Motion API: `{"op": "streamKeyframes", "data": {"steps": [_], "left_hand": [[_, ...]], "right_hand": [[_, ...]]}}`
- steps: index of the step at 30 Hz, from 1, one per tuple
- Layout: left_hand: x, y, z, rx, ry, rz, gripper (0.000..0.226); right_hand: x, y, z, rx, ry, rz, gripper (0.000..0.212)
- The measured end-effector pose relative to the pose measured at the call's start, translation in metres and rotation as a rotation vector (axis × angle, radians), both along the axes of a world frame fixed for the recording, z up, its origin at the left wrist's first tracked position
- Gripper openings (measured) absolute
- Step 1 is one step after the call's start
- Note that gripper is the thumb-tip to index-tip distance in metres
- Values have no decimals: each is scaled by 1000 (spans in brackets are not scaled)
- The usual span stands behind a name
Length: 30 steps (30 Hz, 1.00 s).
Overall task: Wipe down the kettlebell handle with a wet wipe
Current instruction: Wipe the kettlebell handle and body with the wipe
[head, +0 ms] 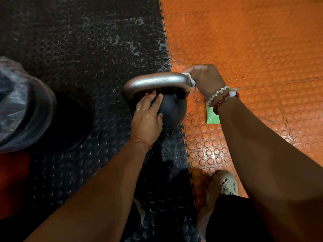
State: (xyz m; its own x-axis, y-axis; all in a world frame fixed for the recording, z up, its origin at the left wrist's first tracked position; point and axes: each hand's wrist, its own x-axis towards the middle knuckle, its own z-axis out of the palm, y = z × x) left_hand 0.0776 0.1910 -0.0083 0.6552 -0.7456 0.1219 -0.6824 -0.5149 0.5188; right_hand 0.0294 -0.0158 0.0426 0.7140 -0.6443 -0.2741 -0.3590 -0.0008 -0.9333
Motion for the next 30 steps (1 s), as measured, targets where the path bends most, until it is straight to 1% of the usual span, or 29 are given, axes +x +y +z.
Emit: {"op": "streamKeyframes", "data": {"steps": [3,5,8,12,14,18,22,26,28,30], "left_hand": [[0,0,1,3,-1,-2,59],[-1,0,1,0,-8,-4,59],[-1,0,-1,-12,-12,-2,59],[-2,0,0,-2,-8,7,60],[-3,0,-1,0,-7,13,60],[-2,0,-2,0,-18,17,60],[-1,-1,-2,-3,-2,28,63],[-3,0,-4,-26,3,63,61],[-6,3,-6,-46,-10,92,59],[-8,5,-8,-67,-19,121,57]], "right_hand": [[0,2,-4,8,2,-23,28],[1,1,-2,-18,35,2,30],[1,1,3,-53,20,5,32],[-1,5,1,-43,57,-27,24],[-1,3,5,-45,68,-10,28],[-1,4,6,-45,17,-17,33],[1,5,4,-41,67,-34,31],[-4,7,9,-28,-22,-36,28],[-4,7,7,-41,13,-41,25],[0,6,8,-56,66,-38,26]]}}
